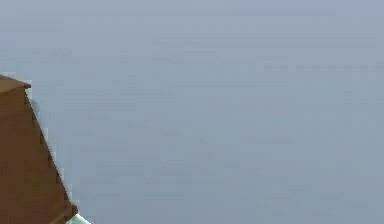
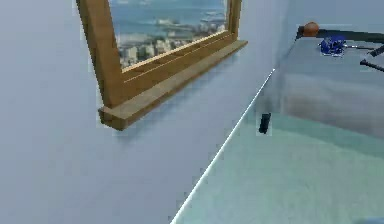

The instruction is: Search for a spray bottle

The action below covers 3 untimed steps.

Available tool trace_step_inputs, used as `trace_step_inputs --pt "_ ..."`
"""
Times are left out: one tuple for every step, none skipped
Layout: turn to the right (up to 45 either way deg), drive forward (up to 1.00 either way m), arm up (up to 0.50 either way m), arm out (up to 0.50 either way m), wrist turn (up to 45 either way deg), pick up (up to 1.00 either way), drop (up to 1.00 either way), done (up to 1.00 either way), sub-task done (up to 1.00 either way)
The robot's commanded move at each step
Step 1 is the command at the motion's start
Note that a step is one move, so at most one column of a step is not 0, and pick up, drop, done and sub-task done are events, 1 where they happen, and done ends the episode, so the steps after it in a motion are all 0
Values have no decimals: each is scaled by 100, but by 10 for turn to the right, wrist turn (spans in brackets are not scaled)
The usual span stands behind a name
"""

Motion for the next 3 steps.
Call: trace_step_inputs --pt "-450 0 0 0 0 0 0 0 0" --pt "-330 0 0 0 0 0 0 0 0" --pt "0 80 0 0 0 0 0 0 0"
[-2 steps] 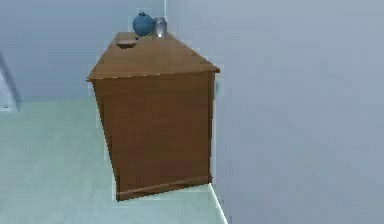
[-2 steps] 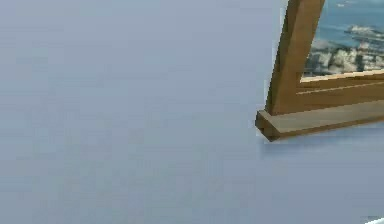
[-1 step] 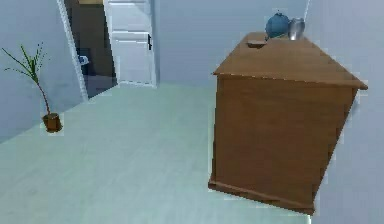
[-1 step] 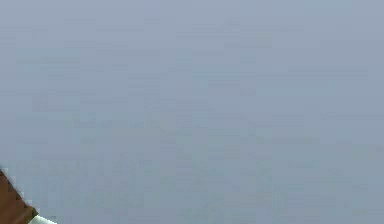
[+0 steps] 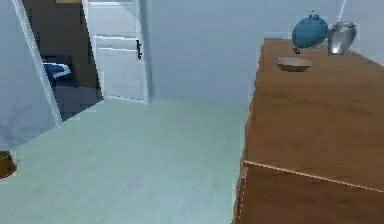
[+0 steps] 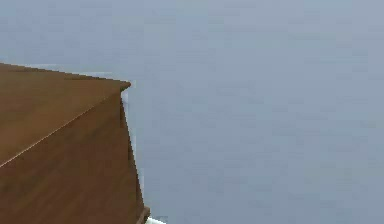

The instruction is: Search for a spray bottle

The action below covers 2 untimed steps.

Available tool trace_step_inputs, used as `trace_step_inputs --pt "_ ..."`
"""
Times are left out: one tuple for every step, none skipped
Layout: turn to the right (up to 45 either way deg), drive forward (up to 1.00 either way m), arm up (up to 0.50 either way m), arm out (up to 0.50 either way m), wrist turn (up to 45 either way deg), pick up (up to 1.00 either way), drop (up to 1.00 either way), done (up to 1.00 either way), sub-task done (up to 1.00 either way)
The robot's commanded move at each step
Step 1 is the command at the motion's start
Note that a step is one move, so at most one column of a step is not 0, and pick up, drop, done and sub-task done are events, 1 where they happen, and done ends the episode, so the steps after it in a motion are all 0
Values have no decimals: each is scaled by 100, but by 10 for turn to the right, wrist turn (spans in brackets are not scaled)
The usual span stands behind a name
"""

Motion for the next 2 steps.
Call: trace_step_inputs --pt "-240 0 0 0 0 0 0 0 0" --pt "0 100 0 0 0 0 0 0 0"
